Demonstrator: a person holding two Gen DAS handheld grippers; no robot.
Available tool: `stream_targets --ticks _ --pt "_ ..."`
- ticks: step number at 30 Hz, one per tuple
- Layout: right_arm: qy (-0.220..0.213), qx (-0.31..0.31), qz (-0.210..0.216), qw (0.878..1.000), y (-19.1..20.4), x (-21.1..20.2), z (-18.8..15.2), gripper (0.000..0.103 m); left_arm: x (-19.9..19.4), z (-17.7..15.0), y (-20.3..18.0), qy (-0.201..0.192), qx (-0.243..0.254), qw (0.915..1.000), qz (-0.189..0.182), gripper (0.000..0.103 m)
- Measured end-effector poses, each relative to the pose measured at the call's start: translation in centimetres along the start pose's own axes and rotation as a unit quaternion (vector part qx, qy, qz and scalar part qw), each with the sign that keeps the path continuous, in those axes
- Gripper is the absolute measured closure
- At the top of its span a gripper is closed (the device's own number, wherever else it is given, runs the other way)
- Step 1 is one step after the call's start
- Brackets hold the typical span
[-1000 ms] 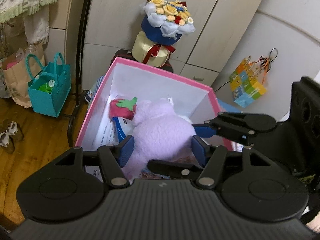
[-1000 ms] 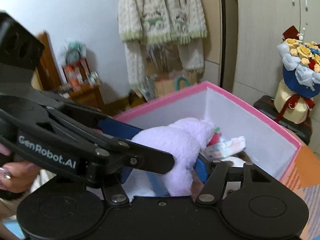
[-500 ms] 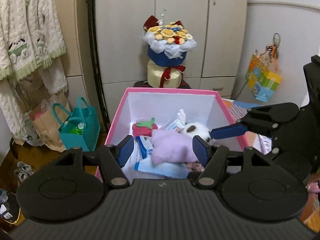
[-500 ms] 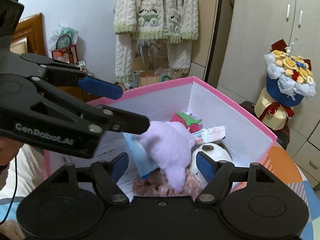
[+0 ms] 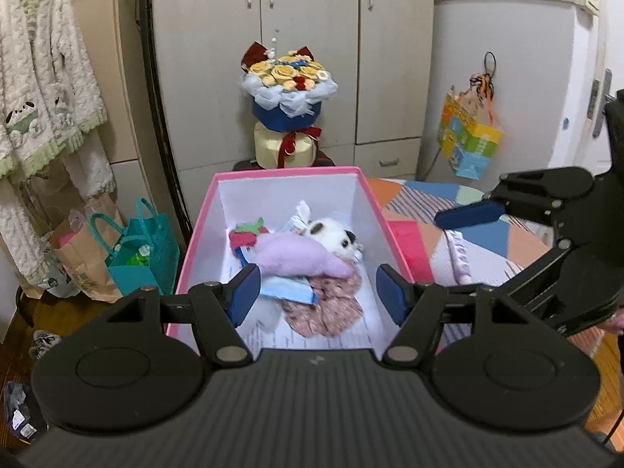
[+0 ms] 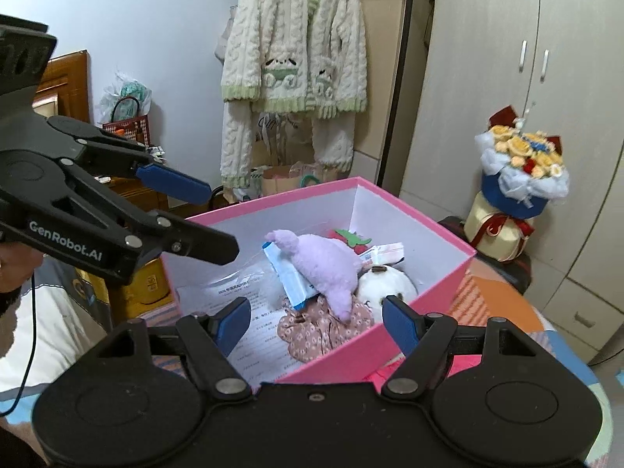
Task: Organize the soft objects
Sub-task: 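Open the left gripper and withdraw it toward the toothpaste tube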
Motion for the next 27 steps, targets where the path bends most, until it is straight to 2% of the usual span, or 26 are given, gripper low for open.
stream_targets --ticks 9,12,16,27 --pt "-0.026 -0.015 -0.025 0.999 0.9 -5.4 -1.7 0.024 -2.8 0.1 -2.8 0.008 0.026 0.9988 -0.04 0.036" --pt "-0.034 -0.015 -0.032 0.999 0.8 -7.1 -2.7 0.023 -3.2 0.0 -4.4 0.014 0.042 0.9981 -0.043 0.036" --pt "-0.041 -0.003 -0.038 0.998 0.2 -9.3 -4.8 0.023 -3.6 -0.2 -6.3 0.02 0.053 0.9959 -0.071 0.036" --pt "-0.054 0.059 -0.073 0.994 -3.5 -13.0 -10.3 0.023 -0.9 0.6 -12.3 0.023 0.078 0.9838 -0.16 0.037"
Point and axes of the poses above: each gripper's, at about its wrist camera, not at the fingertips, and x roughly the way its jaws point, y to its left, z to its top, the point moved 1 cm from there along x, roughly the way its jaws point, and after that the axes turned 13 degrees about x, right-handed, at the moved point
